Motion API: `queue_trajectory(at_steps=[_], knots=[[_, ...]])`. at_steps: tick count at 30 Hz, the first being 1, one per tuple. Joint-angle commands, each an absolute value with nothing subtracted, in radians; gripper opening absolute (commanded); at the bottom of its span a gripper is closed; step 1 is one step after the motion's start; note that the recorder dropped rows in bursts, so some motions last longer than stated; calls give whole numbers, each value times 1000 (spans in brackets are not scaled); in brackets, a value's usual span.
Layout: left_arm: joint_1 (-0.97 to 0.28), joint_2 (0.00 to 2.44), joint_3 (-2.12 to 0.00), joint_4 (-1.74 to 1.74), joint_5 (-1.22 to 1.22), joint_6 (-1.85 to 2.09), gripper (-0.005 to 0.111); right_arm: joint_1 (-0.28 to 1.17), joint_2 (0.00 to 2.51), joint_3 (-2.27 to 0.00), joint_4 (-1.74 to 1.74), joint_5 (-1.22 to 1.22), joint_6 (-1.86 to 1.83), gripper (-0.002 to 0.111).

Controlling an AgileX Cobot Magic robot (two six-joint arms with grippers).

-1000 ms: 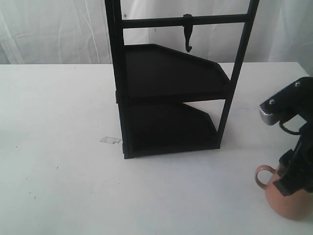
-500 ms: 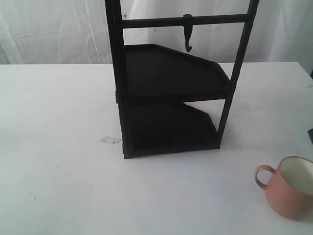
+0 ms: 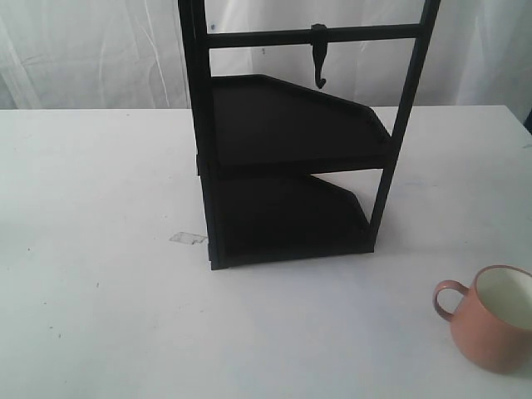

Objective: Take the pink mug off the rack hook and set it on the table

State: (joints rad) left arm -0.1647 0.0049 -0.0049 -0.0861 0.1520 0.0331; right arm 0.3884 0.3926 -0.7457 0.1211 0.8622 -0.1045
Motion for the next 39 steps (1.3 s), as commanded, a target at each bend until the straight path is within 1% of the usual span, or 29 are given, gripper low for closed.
queue_trajectory(at_steps=[1,13,20,39], knots=[[-161,0,0,-88,151,27,0,389,360,-715,206,765,-119,0],[-161,0,0,-88,151,27,0,389,355,-555,207,585,-119,0],[-161,0,0,-88,151,27,0,389,355,-538,213,587,-51,0],[-161,0,0,-88,151,27,0,389,355,-538,213,585,-49,0]])
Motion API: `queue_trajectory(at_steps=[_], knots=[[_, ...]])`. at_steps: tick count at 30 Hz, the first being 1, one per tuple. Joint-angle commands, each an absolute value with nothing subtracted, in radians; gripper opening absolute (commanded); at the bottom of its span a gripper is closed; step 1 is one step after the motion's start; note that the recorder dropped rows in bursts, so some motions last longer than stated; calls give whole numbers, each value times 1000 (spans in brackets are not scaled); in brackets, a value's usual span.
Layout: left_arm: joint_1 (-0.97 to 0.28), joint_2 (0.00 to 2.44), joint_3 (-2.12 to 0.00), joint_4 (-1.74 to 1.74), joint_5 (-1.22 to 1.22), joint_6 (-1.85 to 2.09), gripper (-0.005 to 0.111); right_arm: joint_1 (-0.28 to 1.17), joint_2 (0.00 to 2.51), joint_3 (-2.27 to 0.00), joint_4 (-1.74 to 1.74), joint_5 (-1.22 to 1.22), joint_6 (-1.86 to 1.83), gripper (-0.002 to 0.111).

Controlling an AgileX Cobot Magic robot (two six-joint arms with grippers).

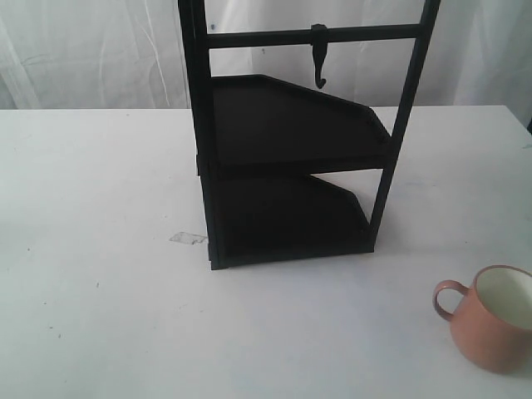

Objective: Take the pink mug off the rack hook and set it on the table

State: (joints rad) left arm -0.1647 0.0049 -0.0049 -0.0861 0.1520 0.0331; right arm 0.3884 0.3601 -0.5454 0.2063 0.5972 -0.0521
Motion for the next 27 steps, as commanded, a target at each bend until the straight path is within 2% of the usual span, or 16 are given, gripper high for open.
queue_trajectory(at_steps=[1,11,13,19,22,27], knots=[[-161,0,0,-88,151,27,0,389,352,-538,213,585,-49,0],[-161,0,0,-88,151,27,0,369,179,-442,182,468,-59,0],[-161,0,0,-88,151,27,0,346,142,-375,182,455,-95,0],[-161,0,0,-88,151,27,0,327,39,-102,204,220,-69,0],[-161,0,0,-88,151,27,0,327,0,-10,258,205,-67,0],[-161,0,0,-88,151,27,0,327,0,0,271,241,-82,0]])
